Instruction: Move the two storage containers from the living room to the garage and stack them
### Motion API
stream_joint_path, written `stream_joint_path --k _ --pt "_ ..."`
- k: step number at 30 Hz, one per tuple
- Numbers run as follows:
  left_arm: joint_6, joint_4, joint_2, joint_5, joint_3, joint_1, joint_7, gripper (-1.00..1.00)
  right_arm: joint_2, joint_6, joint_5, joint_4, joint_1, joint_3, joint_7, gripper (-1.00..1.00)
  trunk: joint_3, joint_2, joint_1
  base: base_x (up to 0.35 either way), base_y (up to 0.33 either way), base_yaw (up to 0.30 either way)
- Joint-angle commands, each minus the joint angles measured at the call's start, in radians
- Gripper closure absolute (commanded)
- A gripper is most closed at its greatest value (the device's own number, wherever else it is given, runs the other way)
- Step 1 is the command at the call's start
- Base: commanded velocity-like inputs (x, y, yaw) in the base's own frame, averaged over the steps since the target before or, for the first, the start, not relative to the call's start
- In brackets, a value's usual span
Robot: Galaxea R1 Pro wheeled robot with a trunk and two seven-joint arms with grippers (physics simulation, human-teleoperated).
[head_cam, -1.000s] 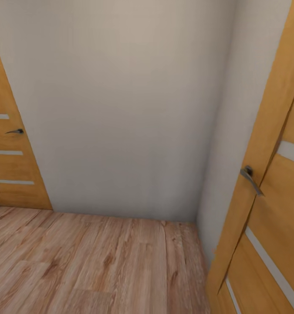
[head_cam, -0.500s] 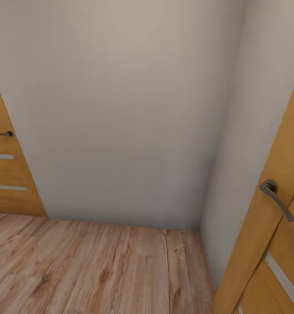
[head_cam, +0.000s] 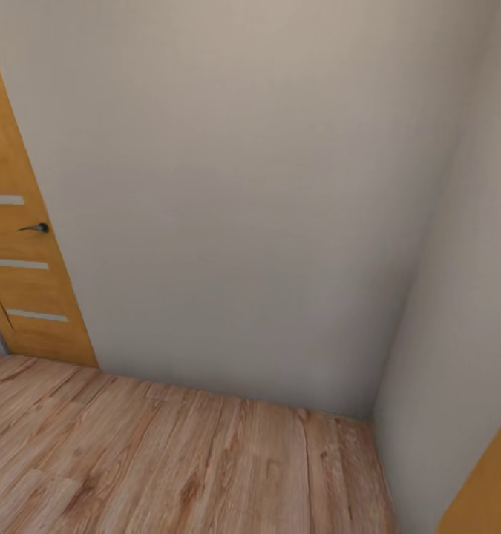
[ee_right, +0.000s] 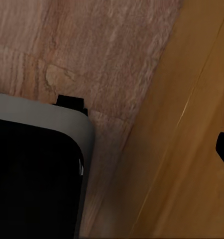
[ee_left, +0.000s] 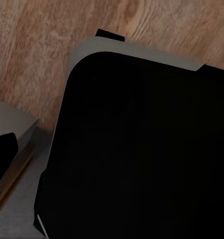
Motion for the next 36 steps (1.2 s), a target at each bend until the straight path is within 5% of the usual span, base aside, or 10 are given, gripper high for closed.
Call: stream_joint_path --k 1,24,36 --pt "-0.002 0.000 0.000 0.004 0.000 0.000 0.000 -1.00 0.000 -0.004 0.005 0.003 -0.001 0.005 -0.005 -1.00 -0.001 0.000 0.001 0.322 0.000 0.269" --pt "-0.002 0.000 0.000 0.004 0.000 0.000 0.001 -1.00 0.000 -0.004 0.005 0.003 -0.001 0.006 -0.005 -1.00 -0.001 0.000 0.001 0.307 0.000 0.270" --pt "-0.002 0.000 0.000 0.004 0.000 0.000 0.001 -1.00 0.000 -0.004 0.005 0.003 -0.001 0.007 -0.005 -1.00 -0.001 0.000 0.001 0.081 0.000 0.270"
